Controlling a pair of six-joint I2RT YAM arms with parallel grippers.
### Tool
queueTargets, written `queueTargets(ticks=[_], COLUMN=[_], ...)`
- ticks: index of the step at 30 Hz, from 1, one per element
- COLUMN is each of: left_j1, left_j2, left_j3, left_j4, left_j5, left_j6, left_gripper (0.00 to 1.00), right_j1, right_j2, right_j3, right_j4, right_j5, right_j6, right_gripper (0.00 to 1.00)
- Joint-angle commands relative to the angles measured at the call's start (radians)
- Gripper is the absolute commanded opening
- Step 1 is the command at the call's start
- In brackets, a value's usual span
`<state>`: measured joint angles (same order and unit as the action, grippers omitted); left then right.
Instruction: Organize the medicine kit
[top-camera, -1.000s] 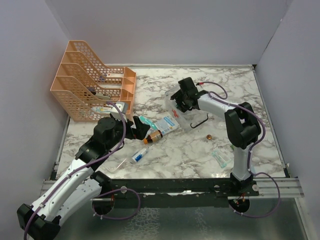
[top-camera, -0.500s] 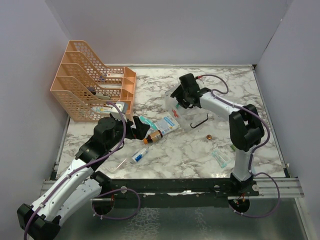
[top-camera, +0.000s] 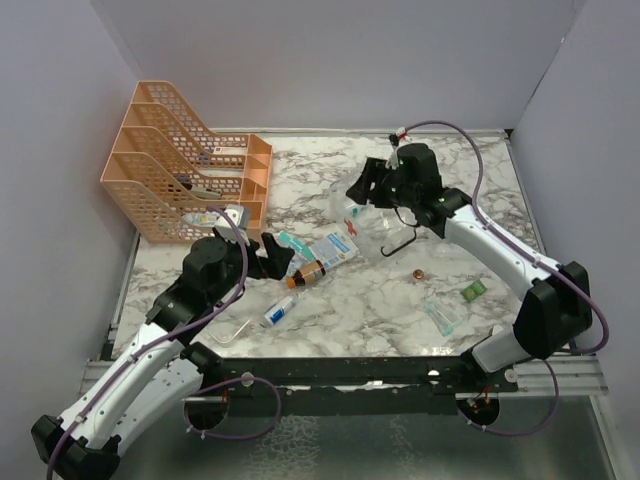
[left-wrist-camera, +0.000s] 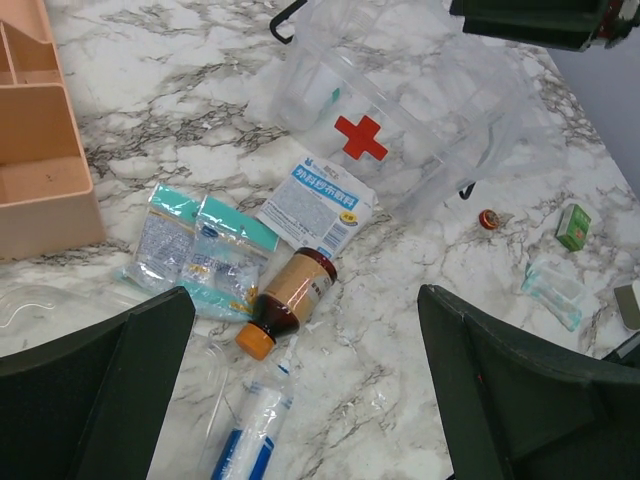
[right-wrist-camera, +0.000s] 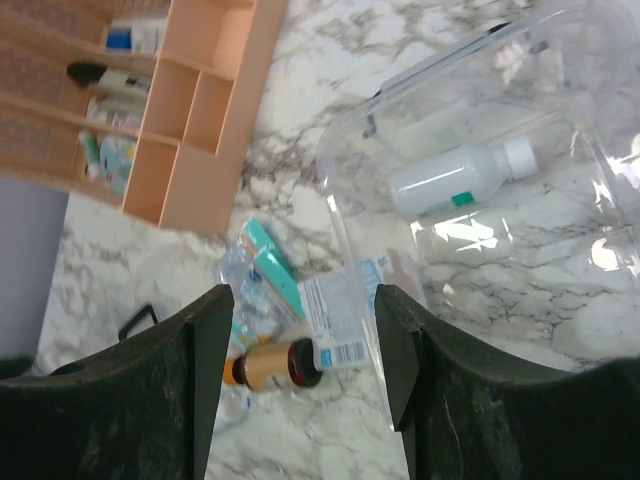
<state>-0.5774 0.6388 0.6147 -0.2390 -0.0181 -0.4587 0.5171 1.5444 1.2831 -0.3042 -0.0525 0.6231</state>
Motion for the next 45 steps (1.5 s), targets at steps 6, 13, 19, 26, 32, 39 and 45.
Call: queueTargets(ticks=[6,13,19,26,32,39,45], left_j1=[0.000,0.000,0.000,0.000,0.000,0.000,0.000], left_j2=[-0.019,-0.014,-0.054,-0.157,-0.233,-0.224,-0.220], left_j3=[0.126,0.140,0.090,-0.025,-0.062,-0.013,-0.015], left_j4=[-0.029,-0.055,-0.077,-0.157,-0.211,-0.260,-0.264], left_j5=[-0.052,-0.145,-0.266,-0.384,-0.321,-0.302,-0.315], left_j6=[0.097,0.046,-0.020,-0.208,-0.239,-0.168,-0.176], left_gripper=[0.81,0.67,0.76,0.79,0.80,0.82,0.82], right_j1=[0.066,0.206,0.319,0.374,0.381,0.393,0.404], right_j2=[-0.212,-0.202,-0.087,0.084,0.171,0.269,0.331], right_j3=[-0.232,-0.276,-0.242,-0.168,-0.104,-0.023,0.035], right_j4=[0.148,0.149,0.166,0.169,0.134,0.020,-0.077], right_j5=[-0.378,-0.296,-0.245,-0.234,-0.220,-0.235,-0.247], right_j6=[-0.337,-0.431,-0.600,-0.834,-0.960,-1.037,-1.063], right_gripper=[0.63,0.63,0.63,0.61,0.65,0.72,0.70])
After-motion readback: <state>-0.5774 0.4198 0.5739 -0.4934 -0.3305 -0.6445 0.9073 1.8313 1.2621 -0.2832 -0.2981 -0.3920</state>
